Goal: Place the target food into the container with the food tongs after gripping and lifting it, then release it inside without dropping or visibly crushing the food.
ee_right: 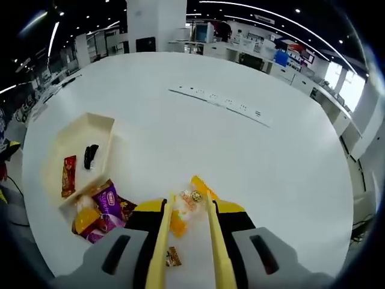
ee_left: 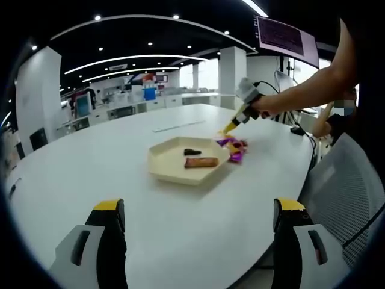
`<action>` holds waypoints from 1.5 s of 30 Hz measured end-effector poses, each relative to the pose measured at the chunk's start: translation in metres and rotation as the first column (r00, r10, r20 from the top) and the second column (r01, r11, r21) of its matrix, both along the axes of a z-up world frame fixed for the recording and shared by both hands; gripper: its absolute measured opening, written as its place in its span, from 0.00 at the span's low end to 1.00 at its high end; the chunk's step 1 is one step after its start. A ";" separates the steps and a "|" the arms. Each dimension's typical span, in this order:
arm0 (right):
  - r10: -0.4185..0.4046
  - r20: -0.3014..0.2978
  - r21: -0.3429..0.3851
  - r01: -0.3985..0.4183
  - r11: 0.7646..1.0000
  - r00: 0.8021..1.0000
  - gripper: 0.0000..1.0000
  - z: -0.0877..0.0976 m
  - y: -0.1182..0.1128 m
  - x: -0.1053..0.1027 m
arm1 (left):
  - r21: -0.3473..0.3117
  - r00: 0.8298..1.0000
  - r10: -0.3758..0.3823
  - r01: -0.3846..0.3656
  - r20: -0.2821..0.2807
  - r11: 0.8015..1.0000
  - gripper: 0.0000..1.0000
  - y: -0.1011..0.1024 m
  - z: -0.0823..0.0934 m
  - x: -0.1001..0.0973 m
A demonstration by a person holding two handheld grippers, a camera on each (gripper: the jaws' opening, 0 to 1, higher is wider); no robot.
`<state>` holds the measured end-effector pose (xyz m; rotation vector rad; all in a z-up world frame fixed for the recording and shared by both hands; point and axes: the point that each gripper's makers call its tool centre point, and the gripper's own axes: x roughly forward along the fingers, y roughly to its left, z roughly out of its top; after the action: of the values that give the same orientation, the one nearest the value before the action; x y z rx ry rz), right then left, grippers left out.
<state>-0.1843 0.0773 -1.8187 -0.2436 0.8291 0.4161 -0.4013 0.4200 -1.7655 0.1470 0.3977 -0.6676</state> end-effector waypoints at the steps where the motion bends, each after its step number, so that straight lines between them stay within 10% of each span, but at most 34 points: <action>1: 0.000 -0.001 -0.001 0.000 1.000 1.000 0.29 -0.001 0.000 -0.001 | 0.000 1.000 0.001 -0.001 0.000 1.000 0.99 0.000 0.000 0.000; 45: -0.021 0.017 -0.068 0.022 0.997 1.000 0.29 -0.002 0.003 -0.008 | 0.011 1.000 -0.012 0.012 -0.009 1.000 0.99 -0.001 -0.003 -0.002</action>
<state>-0.1923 0.0808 -1.8207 -0.3003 0.8302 0.3656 -0.4030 0.4187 -1.7686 0.1569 0.4100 -0.6779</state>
